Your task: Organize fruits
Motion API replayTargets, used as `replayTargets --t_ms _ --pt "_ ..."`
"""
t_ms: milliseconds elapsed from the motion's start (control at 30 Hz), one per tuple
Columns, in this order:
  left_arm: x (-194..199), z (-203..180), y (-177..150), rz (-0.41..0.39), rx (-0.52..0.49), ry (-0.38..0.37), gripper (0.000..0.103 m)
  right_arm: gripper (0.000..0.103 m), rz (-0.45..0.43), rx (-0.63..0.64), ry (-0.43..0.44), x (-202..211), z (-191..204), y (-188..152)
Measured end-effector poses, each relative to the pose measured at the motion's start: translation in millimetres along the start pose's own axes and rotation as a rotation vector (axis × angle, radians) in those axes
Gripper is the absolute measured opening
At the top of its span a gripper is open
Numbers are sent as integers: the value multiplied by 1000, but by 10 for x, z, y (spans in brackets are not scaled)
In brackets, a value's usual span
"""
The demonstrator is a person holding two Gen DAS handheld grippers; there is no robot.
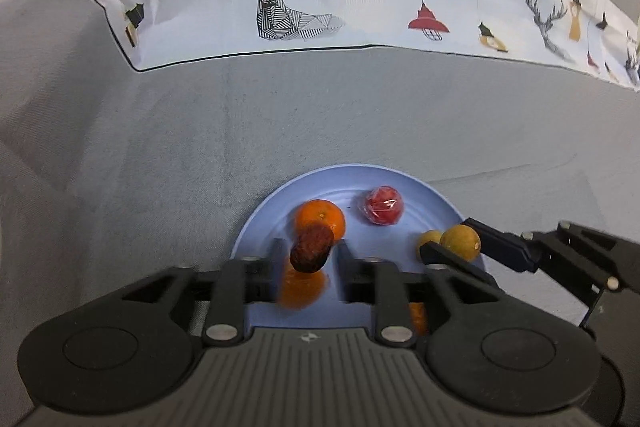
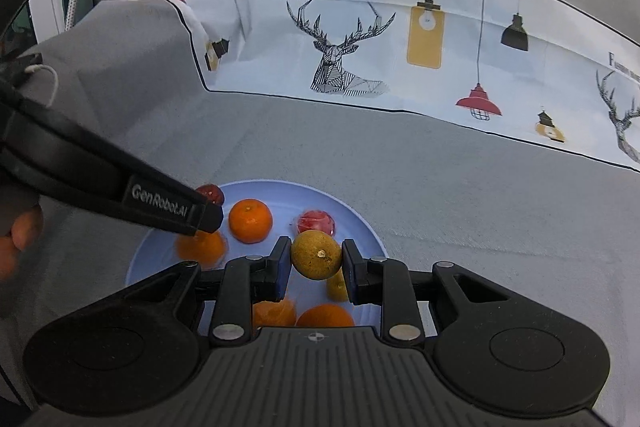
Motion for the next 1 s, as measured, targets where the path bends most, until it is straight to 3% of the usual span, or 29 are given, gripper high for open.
replayTargets --t_ms 33,67,133,300,400,633,1000 --pt "17 15 1 -7 4 9 90 35 16 6 5 -36 0 7" --pt "62 37 -3 -27 17 23 102 44 39 11 9 -68 -2 8" --pt "196 65 -23 -76 36 40 103 76 56 -10 -13 -42 -35 20" --pt "472 80 -194 10 61 53 103 96 56 -55 -29 351 -66 -63" --pt "732 49 -370 51 70 87 103 99 70 -90 -36 669 -37 -185" --pt "1349 -80 -800 18 36 175 103 100 23 -127 -87 1315 71 -409" --pt "1925 -278 -1150 -52 33 205 103 101 -51 -85 -113 1880 207 -584"
Point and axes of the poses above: each gripper's, at about its wrist camera, not at the fingertips, and x roughly against the way its jaws point, z to its left, y to its top, the point moved 5 cm from there along -x, roughly the way its jaws point, and after that the axes turned 9 degrees about -x, right-handed, at the moved point
